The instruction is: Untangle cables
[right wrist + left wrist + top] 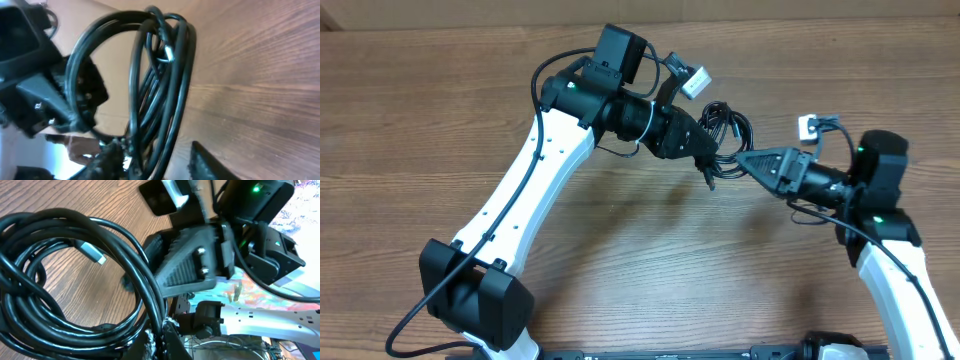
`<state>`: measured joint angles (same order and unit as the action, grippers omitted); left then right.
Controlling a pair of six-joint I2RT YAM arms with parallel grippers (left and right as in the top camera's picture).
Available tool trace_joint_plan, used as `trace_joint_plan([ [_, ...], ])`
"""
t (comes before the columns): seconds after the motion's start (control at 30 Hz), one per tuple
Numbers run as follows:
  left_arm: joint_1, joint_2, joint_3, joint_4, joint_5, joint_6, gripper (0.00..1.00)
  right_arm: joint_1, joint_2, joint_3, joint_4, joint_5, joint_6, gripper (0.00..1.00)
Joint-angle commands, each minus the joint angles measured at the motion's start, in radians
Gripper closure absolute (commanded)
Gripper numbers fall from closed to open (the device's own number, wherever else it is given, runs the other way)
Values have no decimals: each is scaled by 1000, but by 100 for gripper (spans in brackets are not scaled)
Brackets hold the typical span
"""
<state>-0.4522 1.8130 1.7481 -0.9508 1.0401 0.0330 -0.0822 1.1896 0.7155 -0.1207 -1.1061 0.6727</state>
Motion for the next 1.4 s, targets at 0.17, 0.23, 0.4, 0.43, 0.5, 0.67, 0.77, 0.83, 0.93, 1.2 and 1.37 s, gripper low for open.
trace_joint_plan([
  [0.17, 3, -13, 22, 0, -74, -78, 96, 116, 29, 21, 105, 132, 137, 96],
  [0.23, 35, -14, 22, -17, -242, -284, 96, 117, 30, 21, 48, 201, 147, 96],
  [0.4, 167, -14, 22, -76, -266, -498, 96, 116, 30, 21, -201, 486, 146, 96],
  [0.43, 188, -14, 22, -85, -255, -498, 96, 116, 30, 21, -226, 516, 146, 96],
  [0.5, 225, -14, 22, -116, -255, -507, 96, 116, 30, 21, -228, 503, 146, 96],
  [0.67, 269, -14, 22, -233, -520, -621, 96, 116, 30, 21, -188, 431, 270, 96],
  [0.77, 272, -14, 22, -319, -790, -809, 96, 116, 30, 21, -188, 422, 311, 96],
  [0.83, 272, -14, 22, -349, -846, -825, 96, 116, 30, 21, -188, 404, 312, 96],
  [0.93, 269, -14, 22, -361, -869, -820, 96, 116, 30, 21, -163, 338, 312, 96],
  [1.2, 269, -14, 22, -305, -647, -596, 96, 142, 30, 21, 98, 109, 375, 96],
  [1.37, 269, -13, 22, -306, -674, -589, 46, 174, 30, 21, 309, -2, 454, 96],
])
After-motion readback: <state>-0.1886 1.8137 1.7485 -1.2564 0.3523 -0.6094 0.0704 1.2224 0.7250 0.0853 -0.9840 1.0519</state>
